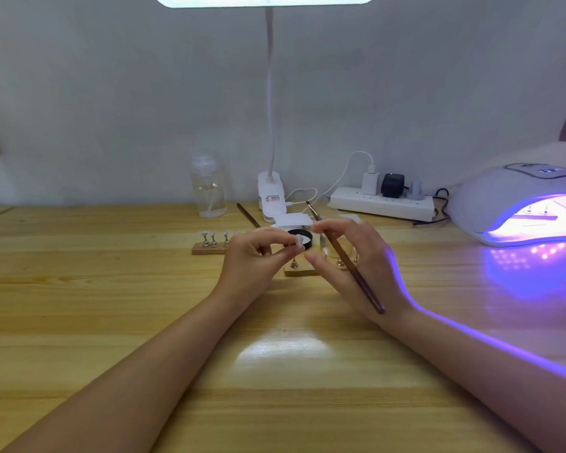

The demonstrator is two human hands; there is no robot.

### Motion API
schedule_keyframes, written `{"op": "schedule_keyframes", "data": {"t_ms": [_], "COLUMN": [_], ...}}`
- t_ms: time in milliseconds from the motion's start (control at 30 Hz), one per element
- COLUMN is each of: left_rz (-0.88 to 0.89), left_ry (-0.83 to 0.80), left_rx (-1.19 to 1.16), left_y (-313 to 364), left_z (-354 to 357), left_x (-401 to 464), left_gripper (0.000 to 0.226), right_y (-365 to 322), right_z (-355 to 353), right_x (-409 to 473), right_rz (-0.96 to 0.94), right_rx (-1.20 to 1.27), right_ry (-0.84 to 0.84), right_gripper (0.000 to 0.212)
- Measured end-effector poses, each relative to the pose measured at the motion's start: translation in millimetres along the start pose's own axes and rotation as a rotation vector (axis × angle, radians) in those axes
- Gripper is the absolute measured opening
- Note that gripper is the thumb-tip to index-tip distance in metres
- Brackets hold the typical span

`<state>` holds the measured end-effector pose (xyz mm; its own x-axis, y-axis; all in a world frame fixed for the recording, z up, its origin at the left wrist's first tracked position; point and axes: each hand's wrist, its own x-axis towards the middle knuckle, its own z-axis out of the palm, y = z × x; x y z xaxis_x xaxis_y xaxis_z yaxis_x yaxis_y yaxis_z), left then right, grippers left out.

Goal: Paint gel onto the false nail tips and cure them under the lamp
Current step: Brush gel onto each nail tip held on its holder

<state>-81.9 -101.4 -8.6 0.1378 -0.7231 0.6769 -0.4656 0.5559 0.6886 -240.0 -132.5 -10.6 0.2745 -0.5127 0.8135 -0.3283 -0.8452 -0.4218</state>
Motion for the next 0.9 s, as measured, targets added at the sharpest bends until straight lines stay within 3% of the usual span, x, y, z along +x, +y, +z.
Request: {"op": "schedule_keyframes", "data": {"t_ms": [133, 500, 700, 900], "left_rz": [0.02, 0.111, -0.09, -0.313], "left_ry": [-0.06, -0.121, -0.13, -0.205], "left_rx": [0.011, 0.068, 0.288, 0.459], "left_y": [-1.5, -2.5, -4.0, -8.1], "left_z": [0.7, 3.5, 1.4, 3.0], "left_x": [-0.5, -2.0, -0.5, 1.3], "left_gripper": [0.019, 0.025, 0.045, 0.052], "right_y": [4.9, 6.0, 6.4, 7.1], "right_z": [1.4, 2.0, -0.8, 0.2], "right_x": [0.0, 0.9, 2.3, 2.7], "right_rz": [-0.067, -0.121, -0.06, -0.064], "right_rx": [-0.039, -0.003, 0.017, -0.035], "right_ry": [-0.056, -0.008, 0.025, -0.001], "right_gripper": [0.037, 0.021, 0.023, 0.023]}}
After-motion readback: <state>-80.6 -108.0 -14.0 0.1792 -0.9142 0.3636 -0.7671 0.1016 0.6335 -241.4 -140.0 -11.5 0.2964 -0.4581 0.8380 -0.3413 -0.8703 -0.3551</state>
